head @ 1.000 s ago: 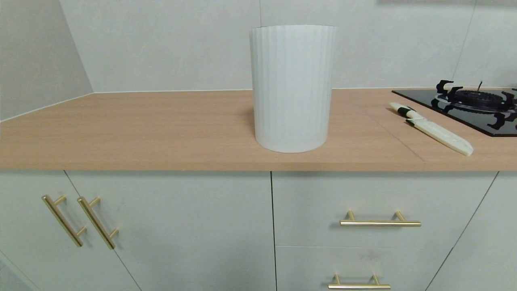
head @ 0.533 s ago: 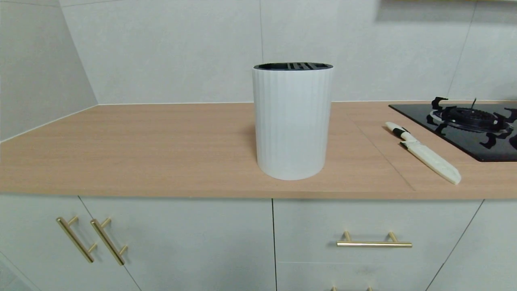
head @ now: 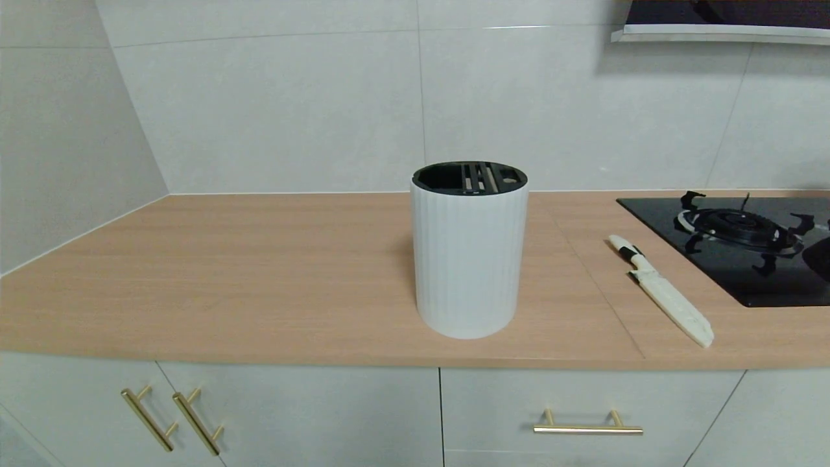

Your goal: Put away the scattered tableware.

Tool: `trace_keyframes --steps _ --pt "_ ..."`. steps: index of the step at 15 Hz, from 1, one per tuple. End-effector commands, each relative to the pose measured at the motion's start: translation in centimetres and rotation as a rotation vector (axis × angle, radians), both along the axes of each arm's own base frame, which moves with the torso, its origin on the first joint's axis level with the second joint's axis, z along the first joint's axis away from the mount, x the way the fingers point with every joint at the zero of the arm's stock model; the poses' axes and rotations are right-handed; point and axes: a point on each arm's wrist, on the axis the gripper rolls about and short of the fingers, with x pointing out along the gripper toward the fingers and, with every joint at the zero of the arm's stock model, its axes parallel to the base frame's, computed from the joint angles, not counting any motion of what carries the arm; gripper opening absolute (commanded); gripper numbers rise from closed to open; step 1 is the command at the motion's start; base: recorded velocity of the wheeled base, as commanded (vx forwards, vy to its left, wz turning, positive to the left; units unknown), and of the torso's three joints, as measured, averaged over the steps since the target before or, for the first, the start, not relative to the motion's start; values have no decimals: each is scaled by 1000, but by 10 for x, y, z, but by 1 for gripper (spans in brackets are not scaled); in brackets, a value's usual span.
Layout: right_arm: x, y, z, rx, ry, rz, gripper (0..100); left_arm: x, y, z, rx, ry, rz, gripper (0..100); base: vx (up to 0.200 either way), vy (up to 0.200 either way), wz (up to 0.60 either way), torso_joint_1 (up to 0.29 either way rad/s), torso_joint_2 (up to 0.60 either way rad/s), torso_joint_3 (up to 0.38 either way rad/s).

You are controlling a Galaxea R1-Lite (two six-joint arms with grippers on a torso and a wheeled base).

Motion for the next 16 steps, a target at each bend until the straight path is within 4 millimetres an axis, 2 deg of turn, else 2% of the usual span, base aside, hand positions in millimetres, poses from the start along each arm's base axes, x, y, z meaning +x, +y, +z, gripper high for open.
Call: trace_keyframes --steps 1,16 --pt "0 0 0 1 2 0 100 0 0 0 0 1 -1 100 0 0 0 178 -486 -290" --pt "0 0 0 0 0 0 100 0 0 0 0 2 -1 100 0 0 0 241 -529 -297"
